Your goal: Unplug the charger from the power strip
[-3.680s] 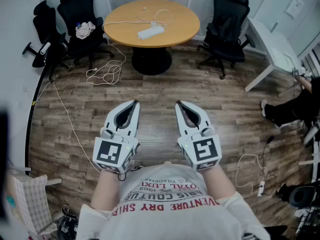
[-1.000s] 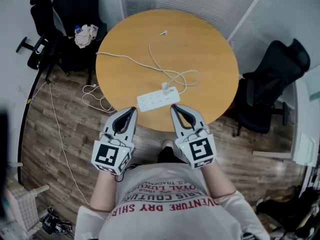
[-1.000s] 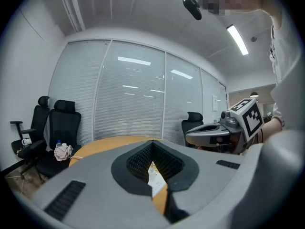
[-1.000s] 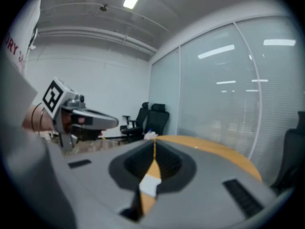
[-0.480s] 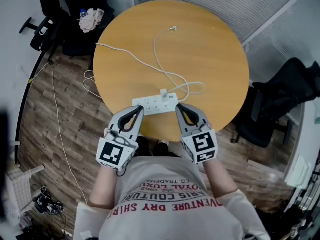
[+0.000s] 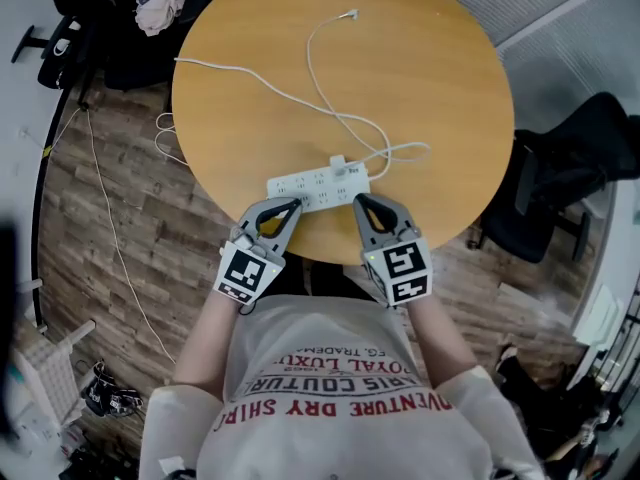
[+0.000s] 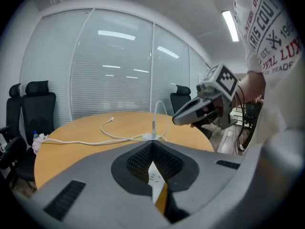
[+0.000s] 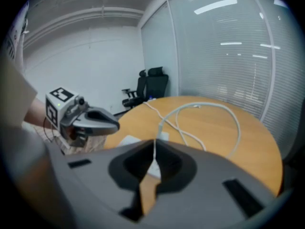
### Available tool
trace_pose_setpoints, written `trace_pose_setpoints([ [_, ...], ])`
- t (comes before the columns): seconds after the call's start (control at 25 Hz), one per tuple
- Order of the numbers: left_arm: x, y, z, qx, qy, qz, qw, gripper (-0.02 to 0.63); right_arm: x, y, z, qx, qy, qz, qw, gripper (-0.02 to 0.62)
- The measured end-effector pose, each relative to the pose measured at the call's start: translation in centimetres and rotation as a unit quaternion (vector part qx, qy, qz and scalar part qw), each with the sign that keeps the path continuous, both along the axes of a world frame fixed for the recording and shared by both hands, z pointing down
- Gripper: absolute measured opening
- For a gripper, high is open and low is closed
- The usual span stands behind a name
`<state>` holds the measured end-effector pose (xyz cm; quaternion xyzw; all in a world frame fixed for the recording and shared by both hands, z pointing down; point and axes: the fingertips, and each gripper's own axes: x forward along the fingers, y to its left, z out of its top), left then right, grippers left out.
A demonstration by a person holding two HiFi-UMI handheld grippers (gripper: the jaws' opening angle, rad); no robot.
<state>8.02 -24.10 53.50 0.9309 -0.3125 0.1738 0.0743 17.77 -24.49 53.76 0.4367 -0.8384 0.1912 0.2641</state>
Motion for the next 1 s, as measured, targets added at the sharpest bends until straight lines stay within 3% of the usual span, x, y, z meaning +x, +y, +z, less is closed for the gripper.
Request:
trace_pose_setpoints([
  [0.36, 0.7, -1.8, 8.3, -0.104, -0.088, 0.000, 0.9906, 0.029, 0.0, -0.3, 3.3, -0.044, 0.025, 0.009, 0.999, 0.029],
  [0.56, 1.5, -2.2, 10.5, -0.124, -0.119, 0.017, 0.9849, 0.029, -1.0, -1.1, 4.8, -0.067, 0.035, 0.001, 0.997, 0.032],
  [0.6, 1.6, -2.2, 10.6, -0.120, -0.123, 0.023, 0.9848, 0.029, -1.3, -1.3, 5.1, -0.072, 0.037, 0.002, 0.997, 0.053],
  [0.64, 1.6, -2.2, 10.7, -0.116, -0.128, 0.029, 0.9845, 0.029, -1.5, -1.6, 5.4, -0.075, 0.041, 0.004, 0.996, 0.132],
  [0.68, 1.7, -2.2, 10.8, -0.114, -0.134, 0.032, 0.9840, 0.029, -1.7, -1.9, 5.7, -0.079, 0.044, 0.006, 0.996, 0.172],
  [0.88, 1.9, -2.2, 11.4, -0.118, -0.161, 0.029, 0.9793, 0.029, -2.2, -3.1, 6.9, -0.093, 0.051, 0.025, 0.994, 0.221],
  [1.0, 1.9, -2.2, 11.5, -0.135, -0.155, 0.032, 0.9781, 0.029, -2.5, -4.1, 7.6, -0.109, 0.052, 0.043, 0.992, 0.224],
])
